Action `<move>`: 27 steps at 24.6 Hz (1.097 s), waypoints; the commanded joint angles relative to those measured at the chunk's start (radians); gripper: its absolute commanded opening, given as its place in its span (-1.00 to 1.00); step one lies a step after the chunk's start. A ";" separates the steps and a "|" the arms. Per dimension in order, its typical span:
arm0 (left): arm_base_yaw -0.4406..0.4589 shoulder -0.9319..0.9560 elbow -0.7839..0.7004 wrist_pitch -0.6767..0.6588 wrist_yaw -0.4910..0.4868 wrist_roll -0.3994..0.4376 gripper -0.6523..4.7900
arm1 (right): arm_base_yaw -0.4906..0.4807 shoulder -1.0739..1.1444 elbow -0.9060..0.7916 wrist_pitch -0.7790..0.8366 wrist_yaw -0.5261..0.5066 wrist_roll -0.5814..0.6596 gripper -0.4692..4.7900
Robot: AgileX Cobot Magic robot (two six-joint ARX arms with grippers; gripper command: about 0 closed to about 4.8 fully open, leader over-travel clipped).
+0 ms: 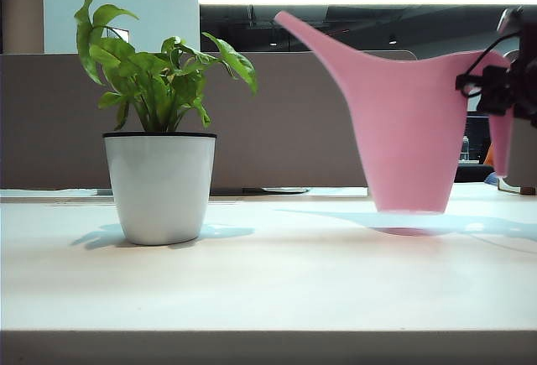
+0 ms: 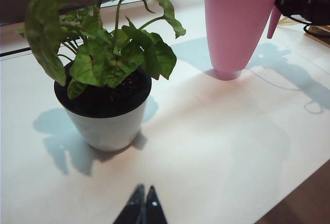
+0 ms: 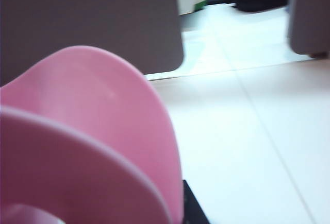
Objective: Pick up the watering can from the table, water the potted plant, and put the can back.
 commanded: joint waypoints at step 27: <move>-0.001 -0.002 0.007 0.007 -0.027 0.048 -0.78 | 0.004 -0.003 0.017 -0.040 -0.119 -0.175 0.23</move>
